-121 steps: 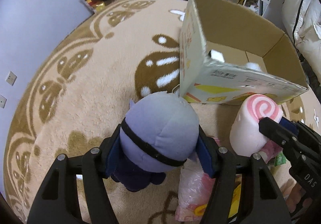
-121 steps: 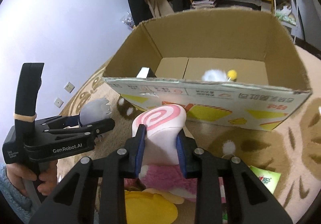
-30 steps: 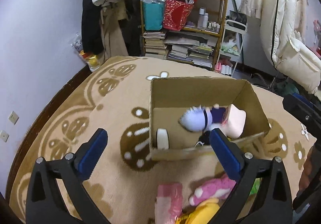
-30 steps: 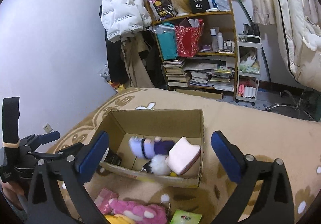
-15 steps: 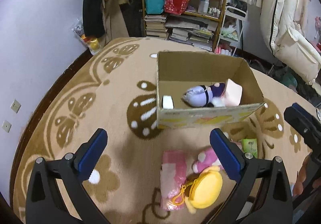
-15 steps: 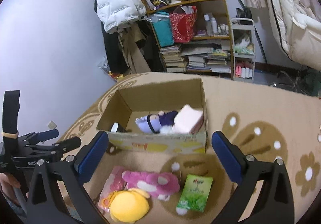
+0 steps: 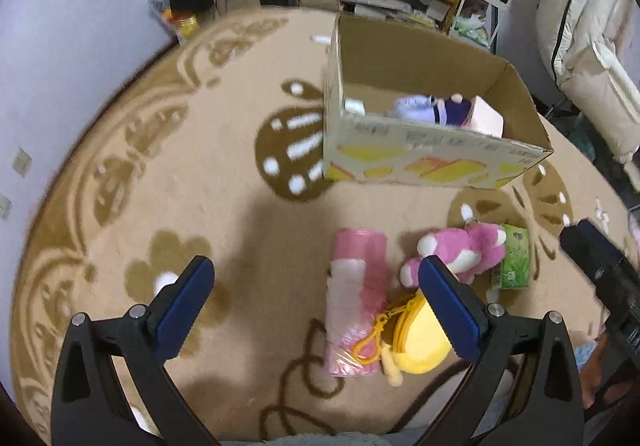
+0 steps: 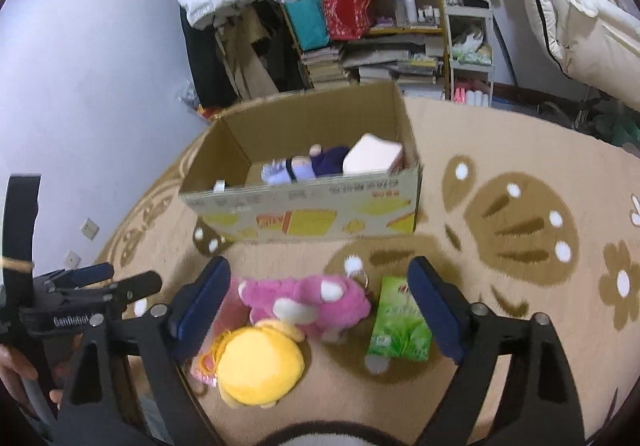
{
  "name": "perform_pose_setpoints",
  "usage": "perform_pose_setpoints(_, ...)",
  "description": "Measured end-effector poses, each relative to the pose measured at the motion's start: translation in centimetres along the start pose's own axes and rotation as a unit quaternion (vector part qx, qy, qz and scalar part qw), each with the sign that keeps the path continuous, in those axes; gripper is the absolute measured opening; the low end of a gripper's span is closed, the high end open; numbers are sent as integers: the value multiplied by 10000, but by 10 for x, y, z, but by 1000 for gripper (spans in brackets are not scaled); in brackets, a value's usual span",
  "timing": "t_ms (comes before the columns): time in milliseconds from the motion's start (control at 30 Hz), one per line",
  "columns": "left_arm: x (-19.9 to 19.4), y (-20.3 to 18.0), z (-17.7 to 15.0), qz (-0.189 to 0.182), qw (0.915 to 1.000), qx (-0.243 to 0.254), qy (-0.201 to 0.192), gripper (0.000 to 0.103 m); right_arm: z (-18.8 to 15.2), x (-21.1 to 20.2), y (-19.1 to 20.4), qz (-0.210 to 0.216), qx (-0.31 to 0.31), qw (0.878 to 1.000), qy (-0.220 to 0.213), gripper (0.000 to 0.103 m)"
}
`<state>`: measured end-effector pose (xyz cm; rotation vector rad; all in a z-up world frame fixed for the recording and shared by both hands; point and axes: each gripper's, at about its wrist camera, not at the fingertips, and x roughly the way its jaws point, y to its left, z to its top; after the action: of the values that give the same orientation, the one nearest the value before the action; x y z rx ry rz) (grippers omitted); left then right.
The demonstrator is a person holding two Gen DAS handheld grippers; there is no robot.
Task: Organize soft objects
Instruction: 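Withdraw both tools from the box toward the remaining pink and yellow plushes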
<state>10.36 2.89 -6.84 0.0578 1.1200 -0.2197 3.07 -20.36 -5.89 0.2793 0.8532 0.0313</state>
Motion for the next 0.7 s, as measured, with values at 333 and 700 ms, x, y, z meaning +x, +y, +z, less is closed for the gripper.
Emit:
perform_pose_setpoints(333,31,11,-3,30,9985,-218,500,101,-25,29,16,134,-183,9984,514,92)
perform_pose_setpoints(700,53,11,-2,98,9964,-143,833,101,-41,56,16,416,34,9948,930,88)
